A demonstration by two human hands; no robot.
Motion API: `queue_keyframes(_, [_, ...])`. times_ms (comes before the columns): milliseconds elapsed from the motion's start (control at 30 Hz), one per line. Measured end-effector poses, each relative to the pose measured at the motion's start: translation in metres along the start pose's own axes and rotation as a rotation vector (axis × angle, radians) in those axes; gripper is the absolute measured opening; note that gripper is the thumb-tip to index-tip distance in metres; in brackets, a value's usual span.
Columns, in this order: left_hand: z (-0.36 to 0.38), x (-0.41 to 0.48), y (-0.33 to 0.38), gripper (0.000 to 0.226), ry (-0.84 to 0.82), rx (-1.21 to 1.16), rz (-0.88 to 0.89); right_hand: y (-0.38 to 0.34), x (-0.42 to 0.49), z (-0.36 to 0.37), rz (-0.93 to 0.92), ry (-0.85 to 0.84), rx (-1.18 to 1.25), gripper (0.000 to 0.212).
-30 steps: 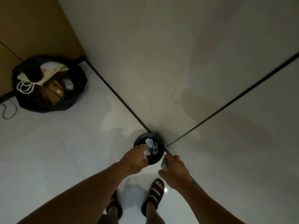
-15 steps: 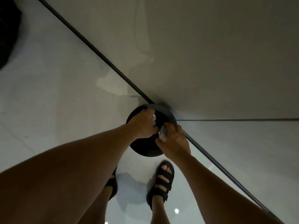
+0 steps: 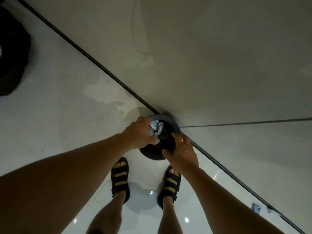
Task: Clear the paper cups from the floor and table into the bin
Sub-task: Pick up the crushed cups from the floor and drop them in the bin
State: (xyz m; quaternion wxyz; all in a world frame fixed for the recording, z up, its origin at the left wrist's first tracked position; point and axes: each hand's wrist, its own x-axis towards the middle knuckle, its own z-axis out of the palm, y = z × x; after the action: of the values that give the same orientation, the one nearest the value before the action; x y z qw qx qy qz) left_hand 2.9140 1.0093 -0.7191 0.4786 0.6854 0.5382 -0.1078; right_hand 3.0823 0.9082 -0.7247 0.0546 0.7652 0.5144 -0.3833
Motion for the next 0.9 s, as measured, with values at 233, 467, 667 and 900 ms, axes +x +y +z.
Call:
queue_keyframes(233, [-0.077, -0.095, 0.077, 0.063, -0.012, 0.142, 0.063, -0.052, -0.097, -0.103, -0.030, 0.138, 0.050, 0.077])
queue_keyframes(467, [-0.089, -0.192, 0.151, 0.077, -0.013, 0.268, 0.206, -0.041, -0.219, -0.168, 0.115, 0.262, 0.159, 0.081])
queue_keyframes(667, [-0.041, -0.262, 0.219, 0.081, -0.096, 0.407, 0.296, 0.024, -0.335, -0.169, 0.281, 0.366, 0.232, 0.084])
queue_keyframes(900, [0.080, -0.342, 0.315, 0.081, -0.184, 0.542, 0.465, 0.131, -0.470, -0.120, 0.454, 0.454, 0.358, 0.084])
